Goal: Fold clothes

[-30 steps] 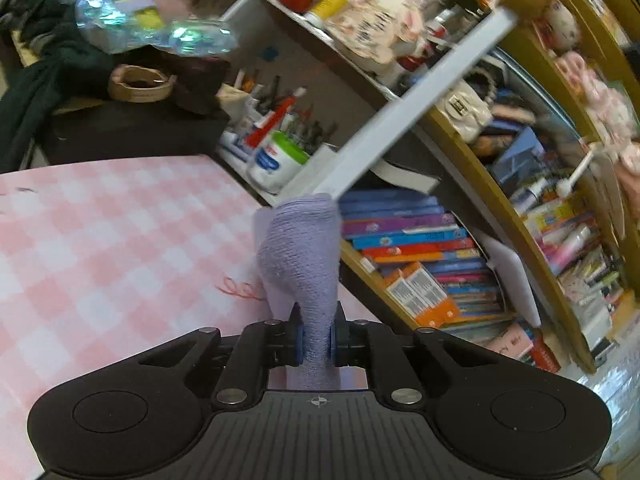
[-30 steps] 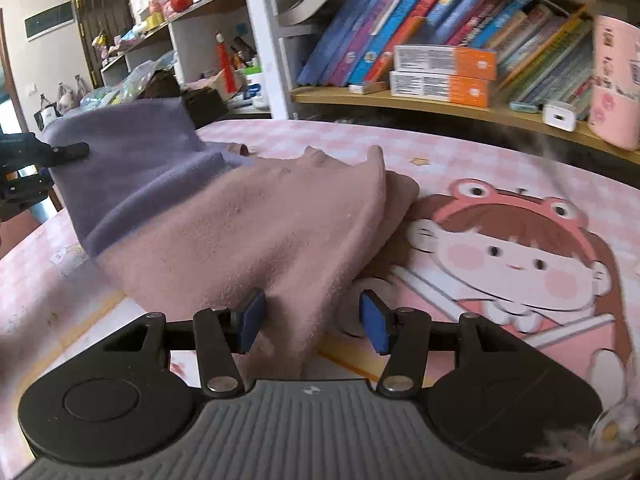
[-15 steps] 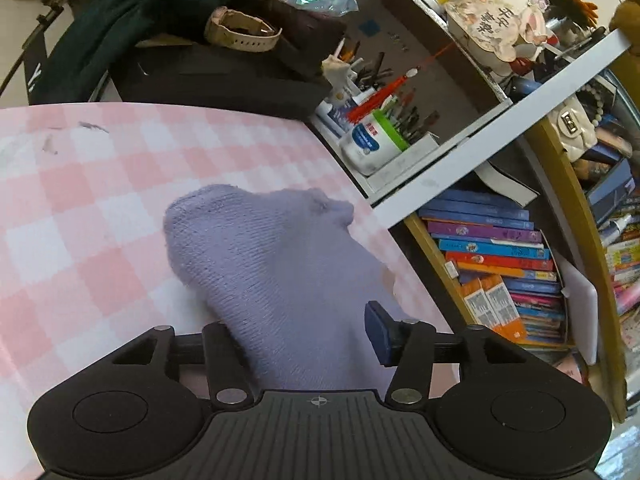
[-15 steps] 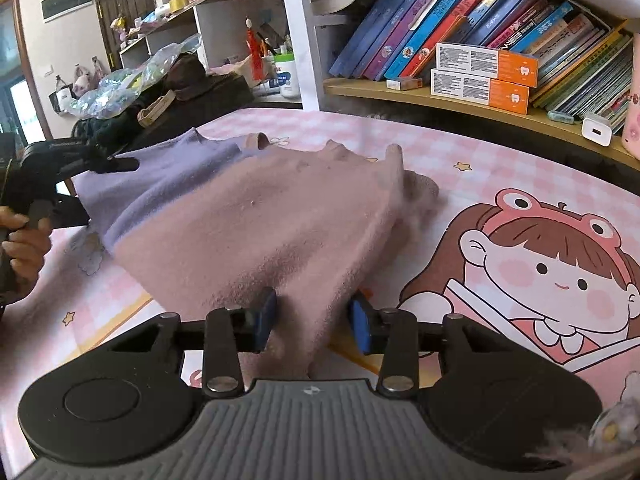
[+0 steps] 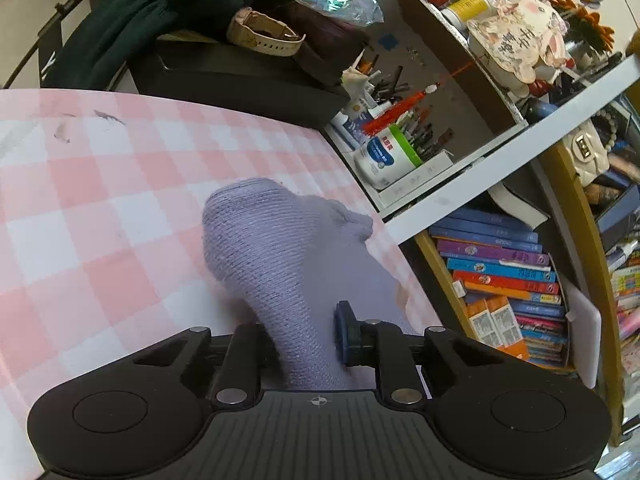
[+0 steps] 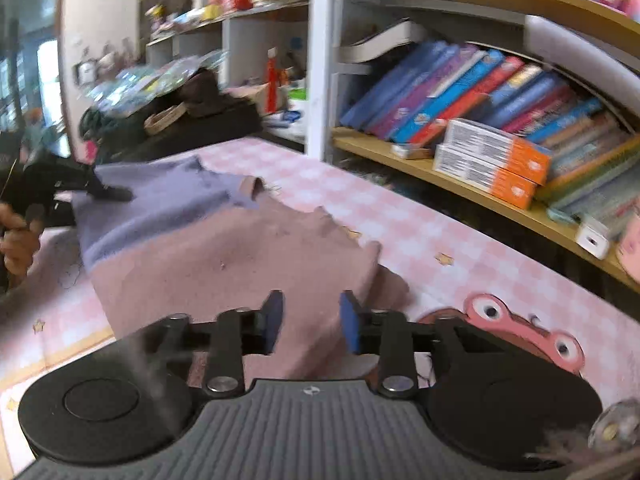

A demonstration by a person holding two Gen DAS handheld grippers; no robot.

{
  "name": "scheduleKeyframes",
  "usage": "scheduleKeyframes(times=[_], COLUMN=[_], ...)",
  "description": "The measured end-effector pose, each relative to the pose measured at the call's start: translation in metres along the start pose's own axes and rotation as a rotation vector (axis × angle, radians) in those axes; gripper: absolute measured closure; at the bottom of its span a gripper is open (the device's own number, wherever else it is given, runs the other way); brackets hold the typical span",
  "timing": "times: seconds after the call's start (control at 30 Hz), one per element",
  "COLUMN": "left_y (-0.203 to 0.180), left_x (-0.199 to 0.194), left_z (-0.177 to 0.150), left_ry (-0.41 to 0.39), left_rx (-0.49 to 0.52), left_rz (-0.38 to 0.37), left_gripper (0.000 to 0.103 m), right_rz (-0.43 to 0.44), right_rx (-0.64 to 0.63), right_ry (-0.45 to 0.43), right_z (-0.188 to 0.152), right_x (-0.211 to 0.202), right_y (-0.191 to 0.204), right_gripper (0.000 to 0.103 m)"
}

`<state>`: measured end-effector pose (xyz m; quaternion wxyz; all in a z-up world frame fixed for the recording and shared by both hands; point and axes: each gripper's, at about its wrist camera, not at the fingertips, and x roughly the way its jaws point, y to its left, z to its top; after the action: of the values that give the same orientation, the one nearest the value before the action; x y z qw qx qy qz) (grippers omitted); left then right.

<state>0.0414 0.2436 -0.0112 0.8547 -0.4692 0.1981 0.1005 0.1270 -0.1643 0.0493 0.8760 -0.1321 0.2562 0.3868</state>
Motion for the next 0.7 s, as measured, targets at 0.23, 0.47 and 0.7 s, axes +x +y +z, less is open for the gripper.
scheduleKeyframes(times=[0.23,0.47,0.7], left_y=[-0.005,-0.07,-0.162], left_x=[0.002,-0.02,-0.049], left_z=[0.002,-0.009,-0.047], left_ry=[0.005,-0.062,-0.133], left_rx=[0.047,0.305,0.722], left_rz=[0.018,-0.024,-0.103], left_gripper=[0.085,0.089,0.088], right_rz=[0.081,0.096,0.102], right_rx=[0.101,0.189,0.203], right_ry=[0.001,-0.008,-0.003], right_z=[-0.025,-0.035,-0.036], right_x=[0.011,0.011,0.011], right_y=[-0.02,-0.03,-0.032], right_gripper=[0.079,0.079,0.078])
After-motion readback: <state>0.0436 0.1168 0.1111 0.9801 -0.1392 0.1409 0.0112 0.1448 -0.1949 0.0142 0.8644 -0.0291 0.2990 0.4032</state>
